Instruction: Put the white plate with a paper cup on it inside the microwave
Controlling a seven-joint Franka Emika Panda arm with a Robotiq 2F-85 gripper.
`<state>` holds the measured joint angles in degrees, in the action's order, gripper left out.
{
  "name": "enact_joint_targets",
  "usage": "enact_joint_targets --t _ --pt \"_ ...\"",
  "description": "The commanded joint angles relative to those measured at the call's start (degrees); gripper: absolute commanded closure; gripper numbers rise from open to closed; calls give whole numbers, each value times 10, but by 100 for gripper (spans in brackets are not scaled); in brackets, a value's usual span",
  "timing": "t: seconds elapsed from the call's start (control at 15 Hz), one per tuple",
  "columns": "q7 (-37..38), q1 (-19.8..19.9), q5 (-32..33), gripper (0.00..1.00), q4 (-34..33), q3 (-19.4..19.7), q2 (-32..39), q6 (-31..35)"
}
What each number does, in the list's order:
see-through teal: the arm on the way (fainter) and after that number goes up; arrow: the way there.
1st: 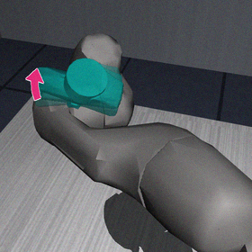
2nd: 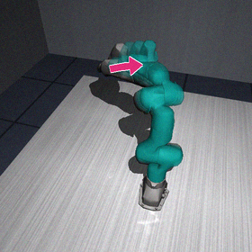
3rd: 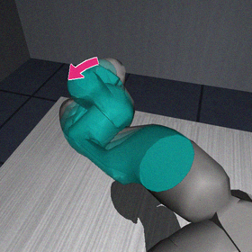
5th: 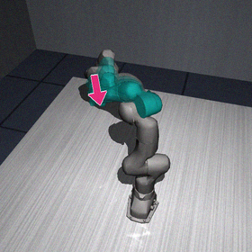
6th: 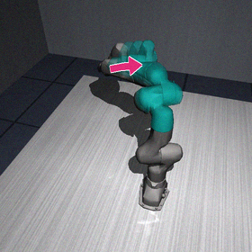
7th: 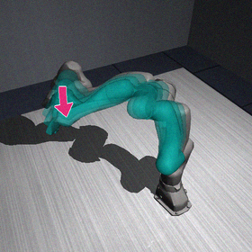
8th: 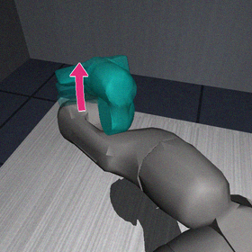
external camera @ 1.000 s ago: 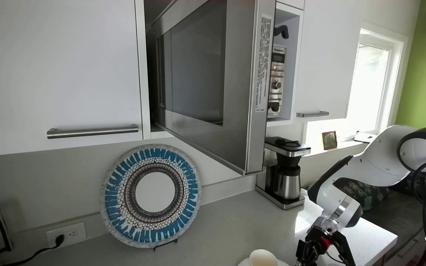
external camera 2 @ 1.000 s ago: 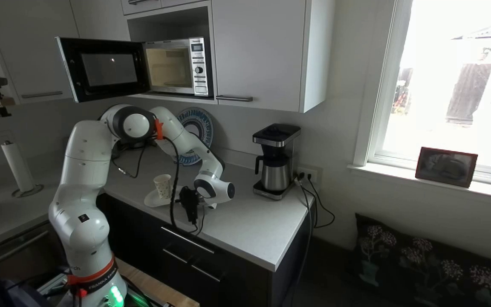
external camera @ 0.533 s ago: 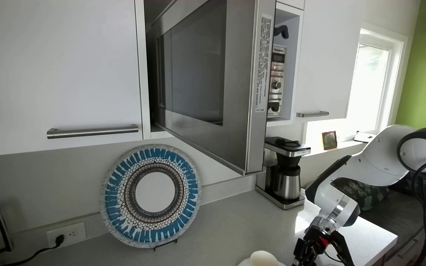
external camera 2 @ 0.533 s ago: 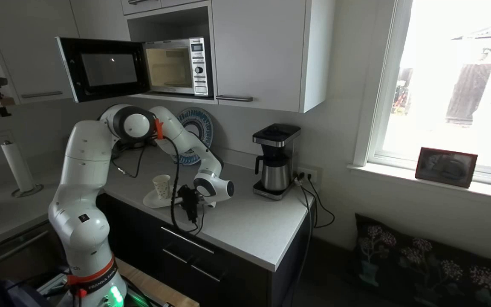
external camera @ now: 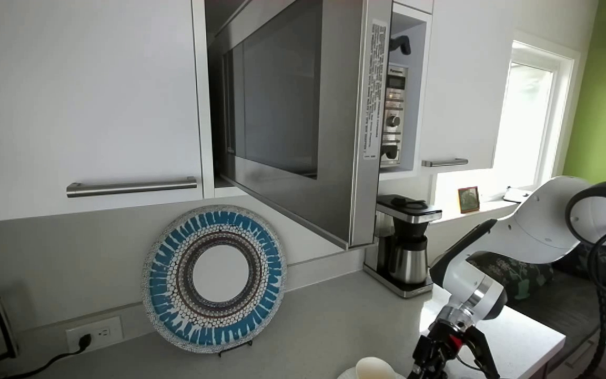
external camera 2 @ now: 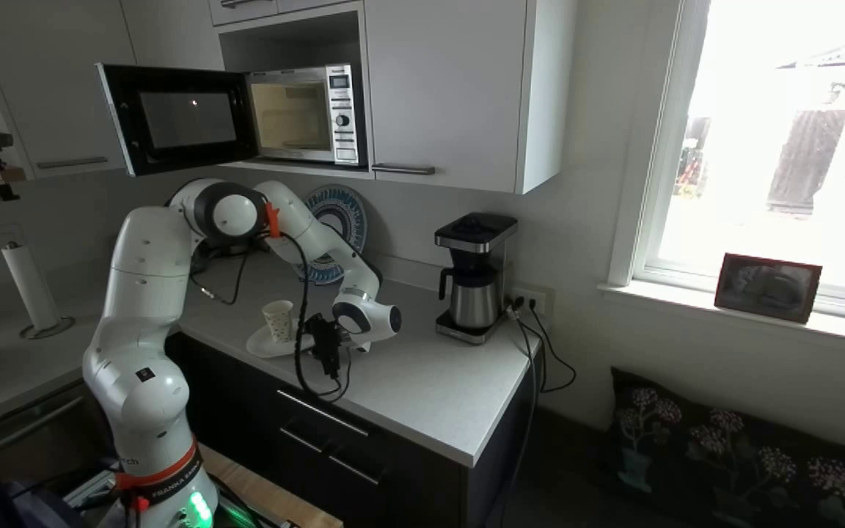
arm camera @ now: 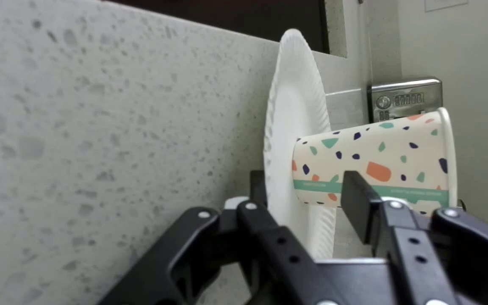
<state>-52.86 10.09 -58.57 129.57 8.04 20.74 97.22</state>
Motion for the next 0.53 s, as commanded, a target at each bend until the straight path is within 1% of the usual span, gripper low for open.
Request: enact_joint_targets --t 0.0,0.2,0.4,0.47 --pt "8 -7 15 51 -10 -5 15 15" --pt "14 -11 26 52 -15 -7 14 18" --pt "20 -14 33 47 -19 -10 14 19" --pt "22 -15 36 33 -20 -11 14 20"
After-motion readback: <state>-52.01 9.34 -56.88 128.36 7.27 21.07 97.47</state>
